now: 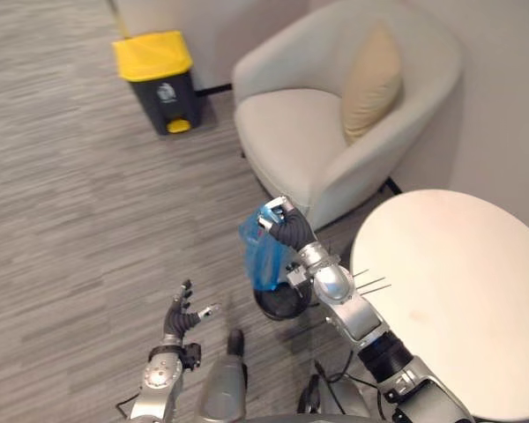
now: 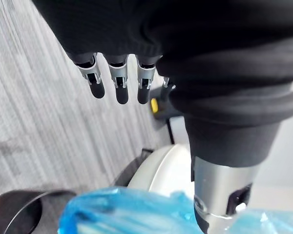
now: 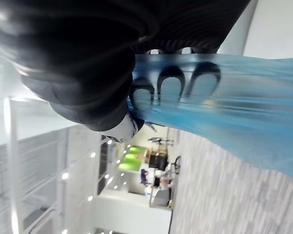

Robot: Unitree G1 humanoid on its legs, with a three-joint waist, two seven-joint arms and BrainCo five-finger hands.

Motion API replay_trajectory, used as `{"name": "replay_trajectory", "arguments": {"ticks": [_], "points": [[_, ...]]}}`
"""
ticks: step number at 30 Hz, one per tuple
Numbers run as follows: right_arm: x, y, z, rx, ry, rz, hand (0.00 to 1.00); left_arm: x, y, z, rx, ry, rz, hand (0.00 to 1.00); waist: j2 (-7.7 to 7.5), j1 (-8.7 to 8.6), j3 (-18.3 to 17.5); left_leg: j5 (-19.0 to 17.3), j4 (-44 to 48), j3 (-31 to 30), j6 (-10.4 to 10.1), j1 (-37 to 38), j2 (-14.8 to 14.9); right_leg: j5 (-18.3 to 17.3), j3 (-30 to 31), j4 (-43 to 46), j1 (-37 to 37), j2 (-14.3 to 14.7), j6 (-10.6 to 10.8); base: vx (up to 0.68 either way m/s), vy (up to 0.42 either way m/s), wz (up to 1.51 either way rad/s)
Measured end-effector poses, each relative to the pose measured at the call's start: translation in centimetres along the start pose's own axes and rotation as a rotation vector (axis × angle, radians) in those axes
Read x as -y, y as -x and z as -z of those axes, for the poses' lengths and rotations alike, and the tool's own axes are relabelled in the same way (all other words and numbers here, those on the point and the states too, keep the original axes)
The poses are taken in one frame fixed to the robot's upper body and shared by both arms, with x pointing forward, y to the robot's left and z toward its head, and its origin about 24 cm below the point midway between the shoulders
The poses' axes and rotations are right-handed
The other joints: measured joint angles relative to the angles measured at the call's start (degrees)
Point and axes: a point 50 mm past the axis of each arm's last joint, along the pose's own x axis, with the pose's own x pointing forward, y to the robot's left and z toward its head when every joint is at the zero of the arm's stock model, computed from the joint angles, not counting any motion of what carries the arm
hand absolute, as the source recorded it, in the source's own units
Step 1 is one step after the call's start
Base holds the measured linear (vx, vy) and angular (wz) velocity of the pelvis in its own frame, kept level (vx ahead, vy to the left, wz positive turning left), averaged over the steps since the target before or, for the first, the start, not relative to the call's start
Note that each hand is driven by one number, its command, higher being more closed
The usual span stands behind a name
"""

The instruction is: Gather rubbish on tea table into small bin, then transfer packed bag to large trash can.

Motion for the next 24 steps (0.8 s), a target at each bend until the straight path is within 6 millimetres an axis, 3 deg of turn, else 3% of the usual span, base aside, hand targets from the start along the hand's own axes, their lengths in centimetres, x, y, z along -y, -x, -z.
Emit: {"name": "replay_trajectory", "arguments": {"ticks": [2,4,7,8,10,11,14,19,24], "points": [[2.1,-1.2,-1.0,0.045,0.074,0.015,1.0,0.5,0.4,-0.6,0.029,0.011,0.019,0.0,1.26,0.0,-0.34,0.5,-5.62,-3.19,0.12,-1.5,1.09,1.66,-2.74,-0.4,-2.72,1.38,-1.56,-0.25,-0.098,0.54],[3.7,-2.4,-1.6,0.061,0.122,0.038,1.0,1.4,0.2,-1.3,0.057,0.018,0.054,0.0,1.85,0.08,-0.23,-3.31,-8.71,-1.83,-2.58,-1.78,2.22,4.01,-4.99,-2.36,-3.52,1.65,-3.31,-0.17,-0.074,0.5],[5.4,-3.0,-2.0,0.067,0.123,0.089,1.0,3.3,-0.3,-3.1,0.132,0.027,0.141,0.0,1.66,-1.17,-0.24,-3.11,1.76,4.84,-1.57,-4.01,-0.69,7.16,-7.73,-5.57,-3.48,-2.1,-3.87,-0.12,-0.016,0.55],[5.3,-3.0,-1.9,0.064,0.113,0.086,1.0,3.4,-0.2,-3.6,0.153,0.03,0.148,0.0,1.71,-1.55,-0.34,-3.19,4.32,5.74,-1.45,-3.23,-0.99,7.61,-7.86,-5.85,-3.33,-2.79,-3.82,-0.06,0.024,0.35],[5.0,-2.8,-1.6,0.047,0.1,0.064,1.0,3.7,-0.2,-5.1,0.237,0.039,0.161,0.0,2.26,-1.77,-0.66,-6.31,10.26,7.78,0.82,1.33,0.1,9.27,-7.99,-8.11,-2.15,-3.19,-3.24,-0.03,0.077,0.13],[5.1,-2.8,-1.5,0.044,0.102,0.061,1.0,4.2,-0.6,-6.0,0.278,0.04,0.182,0.0,2.61,-2.59,-0.88,-7.12,6.42,8.49,0.87,5.15,0.77,10.91,-8.9,-9.9,-1.36,-3.02,-2.7,-0.01,0.108,0.23],[5.1,-2.8,-1.6,0.044,0.078,0.055,1.0,5.5,-0.8,-6.6,0.302,0.019,0.243,0.0,2.67,-4.6,-1.48,-3.84,-3.25,8.87,-1.32,8.93,0.37,14.51,-10.25,-15.22,0.91,-2.07,-1.19,-0.02,0.15,0.27],[4.3,-3.1,-1.8,0.057,0.025,0.039,1.0,8.1,-1.0,-8.1,0.391,-0.114,0.345,0.0,2.17,-4.8,-2.47,-0.19,-9.63,8.79,-0.28,12.17,-1.62,18.05,-10.02,-21.82,4.38,-2.07,1.05,-0.05,0.134,0.13],[2.3,-2.6,-4.5,0.179,-0.066,-0.03,1.0,9.8,-1.6,-9.2,0.44,-0.178,0.371,0.0,2.23,-5.25,-4.27,1.05,-11.65,8.9,0.05,13.77,-1.9,19.59,-9.37,-23.61,5.62,-1.73,1.33,-0.05,0.049,-0.04]]}}
